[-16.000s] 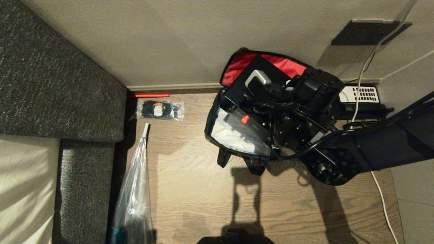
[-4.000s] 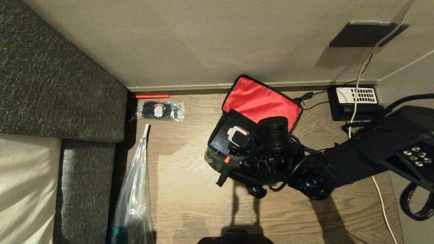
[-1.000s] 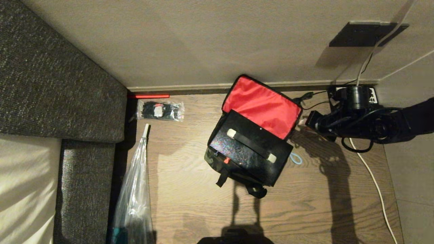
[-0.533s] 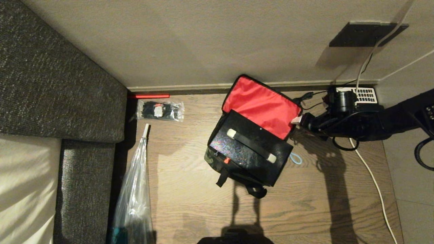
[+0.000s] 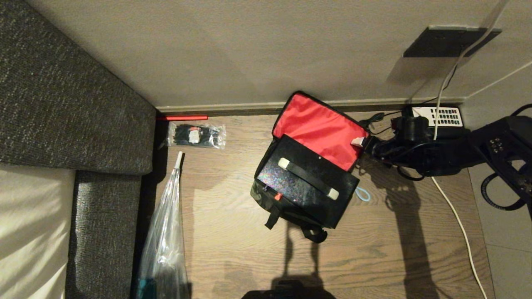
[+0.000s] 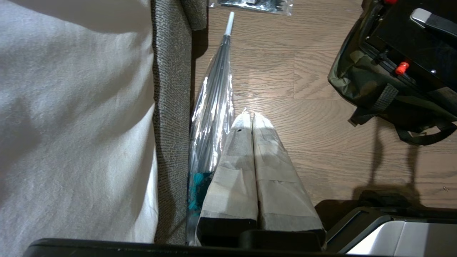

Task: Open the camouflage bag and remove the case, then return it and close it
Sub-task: Close the top of the storage box

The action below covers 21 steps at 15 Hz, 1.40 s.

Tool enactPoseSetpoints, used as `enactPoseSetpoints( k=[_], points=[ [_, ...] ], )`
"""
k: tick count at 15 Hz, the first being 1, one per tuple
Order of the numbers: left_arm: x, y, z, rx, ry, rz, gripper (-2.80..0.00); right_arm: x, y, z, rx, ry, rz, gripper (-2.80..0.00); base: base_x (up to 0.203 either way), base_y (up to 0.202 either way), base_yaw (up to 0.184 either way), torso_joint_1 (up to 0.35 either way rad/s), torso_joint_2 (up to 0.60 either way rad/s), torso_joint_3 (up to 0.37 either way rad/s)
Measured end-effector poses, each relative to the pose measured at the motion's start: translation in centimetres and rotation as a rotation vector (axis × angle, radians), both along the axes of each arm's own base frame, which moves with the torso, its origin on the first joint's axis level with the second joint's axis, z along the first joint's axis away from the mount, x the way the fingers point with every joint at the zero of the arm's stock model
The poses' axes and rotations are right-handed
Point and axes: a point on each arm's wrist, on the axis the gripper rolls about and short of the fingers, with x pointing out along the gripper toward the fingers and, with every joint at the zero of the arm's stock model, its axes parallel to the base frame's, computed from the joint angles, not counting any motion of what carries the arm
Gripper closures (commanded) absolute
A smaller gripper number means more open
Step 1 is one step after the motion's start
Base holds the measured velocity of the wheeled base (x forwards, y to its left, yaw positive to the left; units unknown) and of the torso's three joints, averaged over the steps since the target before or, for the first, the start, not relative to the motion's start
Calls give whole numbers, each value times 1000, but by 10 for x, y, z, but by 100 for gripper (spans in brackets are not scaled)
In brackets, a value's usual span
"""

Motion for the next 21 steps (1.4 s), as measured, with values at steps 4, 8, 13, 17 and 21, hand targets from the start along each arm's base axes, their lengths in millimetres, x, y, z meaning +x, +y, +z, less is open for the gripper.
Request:
enactPoseSetpoints(
  k=[4, 8, 13, 17, 21],
  points=[
    [0, 0, 0, 0, 0, -1, 0, 13, 2, -9, 43, -48, 24, -280, 0, 0, 0, 0, 0, 0],
    [0, 0, 0, 0, 0, -1, 0, 20, 3, 1, 53, -137, 49, 0, 0, 0, 0, 0, 0, 0],
    [0, 0, 0, 0, 0, 0, 0, 18, 19, 3, 52, -138, 102, 0, 0, 0, 0, 0, 0, 0],
    [0, 0, 0, 0, 0, 0, 0, 12, 23, 9, 44, -137, 115, 0, 0, 0, 0, 0, 0, 0],
    [0, 0, 0, 0, 0, 0, 0, -9, 20, 19, 21, -122, 123, 0, 0, 0, 0, 0, 0, 0]
  ],
)
